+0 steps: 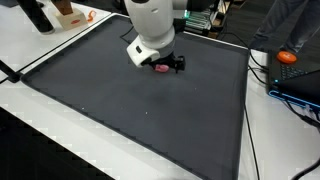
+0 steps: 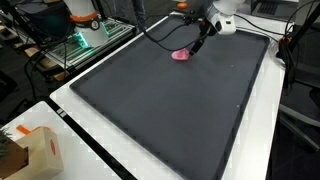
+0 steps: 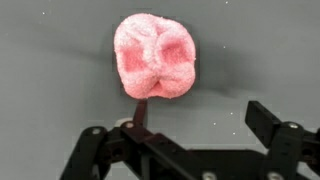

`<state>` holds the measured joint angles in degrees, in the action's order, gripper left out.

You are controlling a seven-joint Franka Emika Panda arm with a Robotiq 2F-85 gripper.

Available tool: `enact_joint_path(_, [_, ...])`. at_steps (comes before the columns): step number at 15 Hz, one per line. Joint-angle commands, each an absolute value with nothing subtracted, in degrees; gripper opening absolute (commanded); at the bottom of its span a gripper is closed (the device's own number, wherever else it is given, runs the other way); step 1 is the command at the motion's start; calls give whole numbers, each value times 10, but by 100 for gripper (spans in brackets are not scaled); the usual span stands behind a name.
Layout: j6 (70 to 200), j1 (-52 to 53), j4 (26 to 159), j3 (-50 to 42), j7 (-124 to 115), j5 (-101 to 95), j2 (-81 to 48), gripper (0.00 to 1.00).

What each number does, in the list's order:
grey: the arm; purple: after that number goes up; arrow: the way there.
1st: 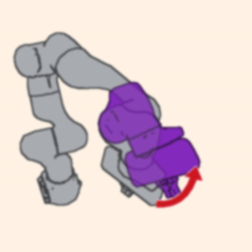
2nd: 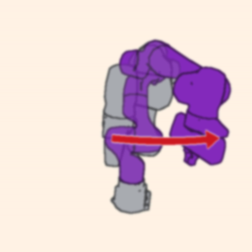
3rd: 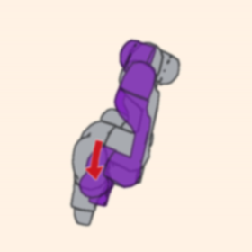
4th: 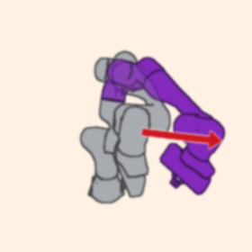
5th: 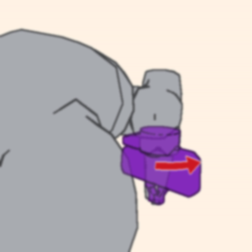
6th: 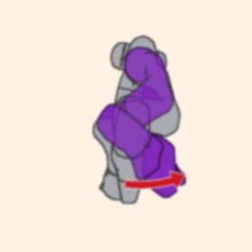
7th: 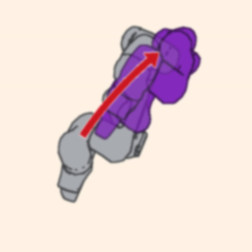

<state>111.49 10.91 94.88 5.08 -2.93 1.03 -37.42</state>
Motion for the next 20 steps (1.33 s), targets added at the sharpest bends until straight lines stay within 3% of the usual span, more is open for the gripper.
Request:
enact_joint_path(1, [1059,132,904,59,13,-46,-405,100])
enact_joint_path(9, [1012,176,894,81,129,-160,-410,100])
enact_joint_path(20, [1024,188,979,127,296,-261,-372,100])
